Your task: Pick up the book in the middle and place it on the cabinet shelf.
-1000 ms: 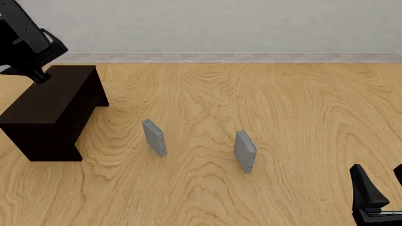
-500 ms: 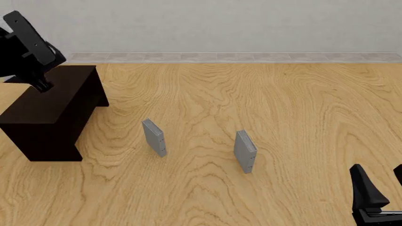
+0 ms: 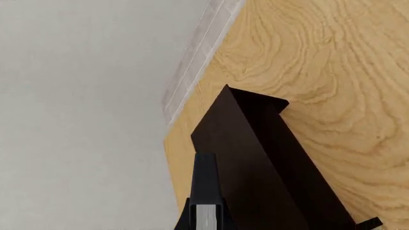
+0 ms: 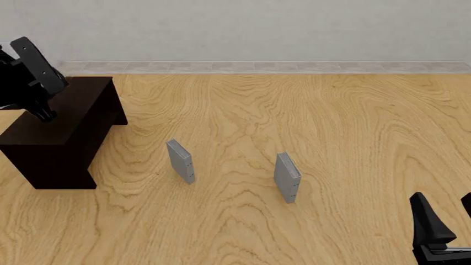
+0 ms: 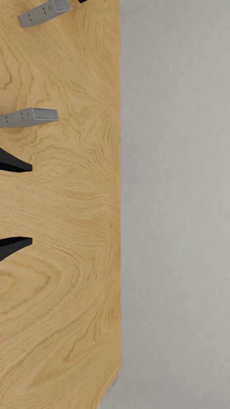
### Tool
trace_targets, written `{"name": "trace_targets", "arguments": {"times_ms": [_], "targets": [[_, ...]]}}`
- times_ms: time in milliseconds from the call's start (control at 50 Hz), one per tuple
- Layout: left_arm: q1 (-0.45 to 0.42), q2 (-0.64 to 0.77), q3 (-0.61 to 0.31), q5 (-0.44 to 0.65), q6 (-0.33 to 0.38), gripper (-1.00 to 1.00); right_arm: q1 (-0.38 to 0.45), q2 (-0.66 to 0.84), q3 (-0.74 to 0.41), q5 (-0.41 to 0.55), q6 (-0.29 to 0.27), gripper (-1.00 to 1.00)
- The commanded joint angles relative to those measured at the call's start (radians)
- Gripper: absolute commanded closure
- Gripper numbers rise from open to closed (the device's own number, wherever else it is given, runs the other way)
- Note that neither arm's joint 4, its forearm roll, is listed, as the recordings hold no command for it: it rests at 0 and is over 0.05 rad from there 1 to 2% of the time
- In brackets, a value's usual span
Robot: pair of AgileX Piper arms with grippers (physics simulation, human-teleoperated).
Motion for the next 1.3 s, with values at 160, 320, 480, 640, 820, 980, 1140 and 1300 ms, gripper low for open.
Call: {"name": "trace_targets", "arguments": {"times_ms": [160, 320, 480, 640, 820, 980, 1140, 1300], "targets": [[-0.01, 0.004, 0.023, -0.043, 0.055, 1.0, 0.0, 0.0, 0.0, 0.0, 0.0, -1.0], [-0.025, -0.011, 0.047, -0.047, 0.069, 1.0, 0.0, 0.0, 0.0, 0.0, 0.0, -1.0], [-0.032, -0.014, 0.047, -0.033, 0.067, 1.0, 0.0, 0.0, 0.0, 0.0, 0.0, -1.0], [-0.04, -0.016, 0.055, -0.029, 0.067, 1.0, 0.0, 0.0, 0.0, 0.0, 0.0, -1.0], [-0.043, -0.011, 0.049, -0.005, 0.058, 1.0, 0.0, 0.0, 0.0, 0.0, 0.0, -1.0], [-0.05, 0.002, 0.035, 0.013, 0.031, 1.0, 0.0, 0.0, 0.0, 0.0, 0.0, -1.0], [-0.049, 0.011, 0.027, 0.043, 0.01, 1.0, 0.0, 0.0, 0.0, 0.0, 0.0, -1.0], [-0.047, 0.017, 0.017, 0.05, 0.006, -1.0, 0.0, 0.0, 0.0, 0.0, 0.0, -1.0]]}}
